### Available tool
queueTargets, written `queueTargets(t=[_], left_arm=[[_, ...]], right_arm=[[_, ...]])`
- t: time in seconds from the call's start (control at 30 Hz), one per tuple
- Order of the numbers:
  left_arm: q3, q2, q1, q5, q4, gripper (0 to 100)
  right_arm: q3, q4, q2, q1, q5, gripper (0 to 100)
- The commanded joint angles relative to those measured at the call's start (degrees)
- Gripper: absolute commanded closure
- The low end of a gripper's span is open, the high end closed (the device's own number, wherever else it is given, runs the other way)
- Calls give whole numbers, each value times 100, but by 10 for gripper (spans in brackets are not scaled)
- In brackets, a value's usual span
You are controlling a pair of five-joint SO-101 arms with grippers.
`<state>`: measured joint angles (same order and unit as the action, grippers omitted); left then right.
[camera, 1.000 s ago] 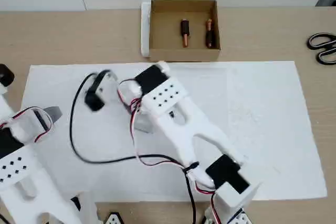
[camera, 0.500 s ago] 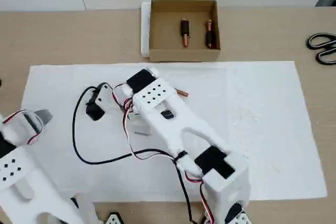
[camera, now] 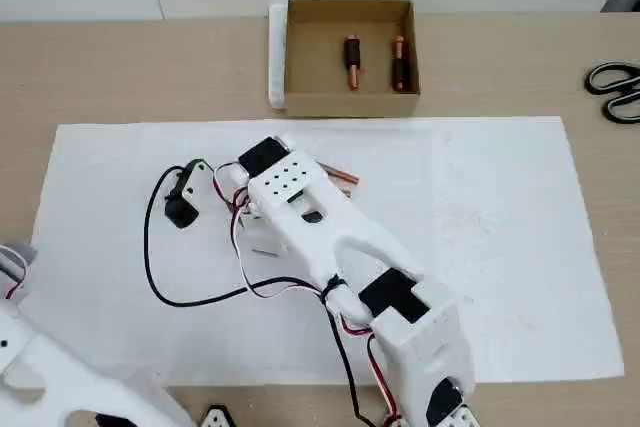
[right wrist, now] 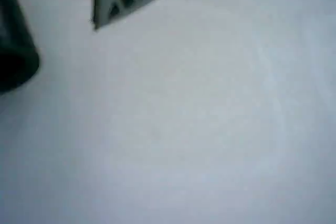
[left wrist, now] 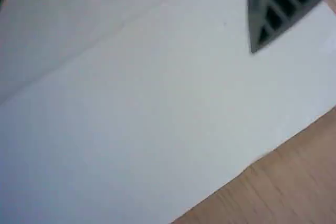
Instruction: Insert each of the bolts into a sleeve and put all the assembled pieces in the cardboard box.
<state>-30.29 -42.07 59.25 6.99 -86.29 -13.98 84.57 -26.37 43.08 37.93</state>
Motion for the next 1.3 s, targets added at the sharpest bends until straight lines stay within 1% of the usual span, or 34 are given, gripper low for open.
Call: queueTargets(t=[0.0, 0.33, 0.53, 0.83, 0.87, 1.03, 1.27], left_arm=[[22, -44, 97, -26, 97, 698], [13, -44, 97, -35, 88, 698], [13, -44, 97, -35, 79, 698], [-101, -44, 88, -35, 97, 698], [-136, -44, 88, -35, 105, 698], [-171, -44, 88, -35, 114, 698], [-171, -44, 88, -35, 97, 698]], right_arm=[[-26, -101, -40, -22, 26, 666], [-26, -268, -470, -31, 141, 667], [-26, -356, -655, -48, 149, 756], [-26, -347, -769, -57, 149, 755], [-26, -347, -769, -57, 149, 760], [-26, -347, -778, -57, 149, 850], [-26, -426, -787, -163, 114, 859]])
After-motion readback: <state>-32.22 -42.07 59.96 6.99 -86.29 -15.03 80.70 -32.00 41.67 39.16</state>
